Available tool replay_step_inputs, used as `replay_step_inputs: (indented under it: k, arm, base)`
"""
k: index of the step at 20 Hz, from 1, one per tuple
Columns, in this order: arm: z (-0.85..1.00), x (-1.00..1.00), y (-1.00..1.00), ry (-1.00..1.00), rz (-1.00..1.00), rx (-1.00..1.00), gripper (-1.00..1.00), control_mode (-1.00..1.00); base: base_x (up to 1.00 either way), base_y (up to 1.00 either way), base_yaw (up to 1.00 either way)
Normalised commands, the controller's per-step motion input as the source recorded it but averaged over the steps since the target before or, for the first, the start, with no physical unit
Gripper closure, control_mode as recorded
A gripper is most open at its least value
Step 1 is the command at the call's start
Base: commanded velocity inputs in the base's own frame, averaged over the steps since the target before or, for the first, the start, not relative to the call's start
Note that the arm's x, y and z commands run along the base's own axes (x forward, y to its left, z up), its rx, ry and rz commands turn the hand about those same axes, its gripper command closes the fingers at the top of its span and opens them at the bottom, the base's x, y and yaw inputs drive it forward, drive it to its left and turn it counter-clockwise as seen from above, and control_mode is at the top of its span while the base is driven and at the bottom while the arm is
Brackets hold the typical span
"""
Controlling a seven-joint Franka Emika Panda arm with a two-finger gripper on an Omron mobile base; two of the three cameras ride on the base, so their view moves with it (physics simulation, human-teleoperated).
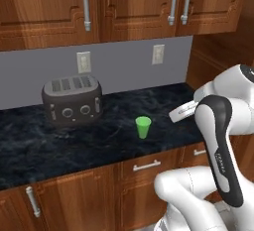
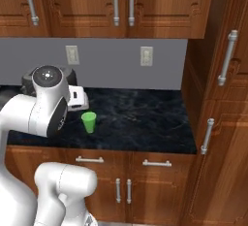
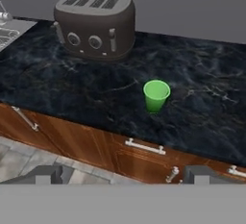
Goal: Place the pitcher and cup on the dining counter for serving.
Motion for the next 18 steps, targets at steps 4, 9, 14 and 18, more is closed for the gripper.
replay_step_inputs:
  k: [4, 9, 14, 18]
  arm:
    - [0.0, 0.0, 0.0, 0.0, 0.0, 0.0, -1.0, 1.0]
    - [0.0, 0.0, 0.0, 0.0, 0.0, 0.0, -1.0, 1.0]
    - [0.0, 0.0, 0.0, 0.0, 0.0, 0.0, -1.0, 1.0]
    - [-0.01, 0.2, 0.03, 0.2, 0.0, -0.04, -1.0, -1.0]
  base:
    - [0.39, 0.04, -0.05]
    - [0.48, 0.03, -0.01]
    - [0.59, 0.06, -0.01]
    - [0.23, 0.02, 0.0]
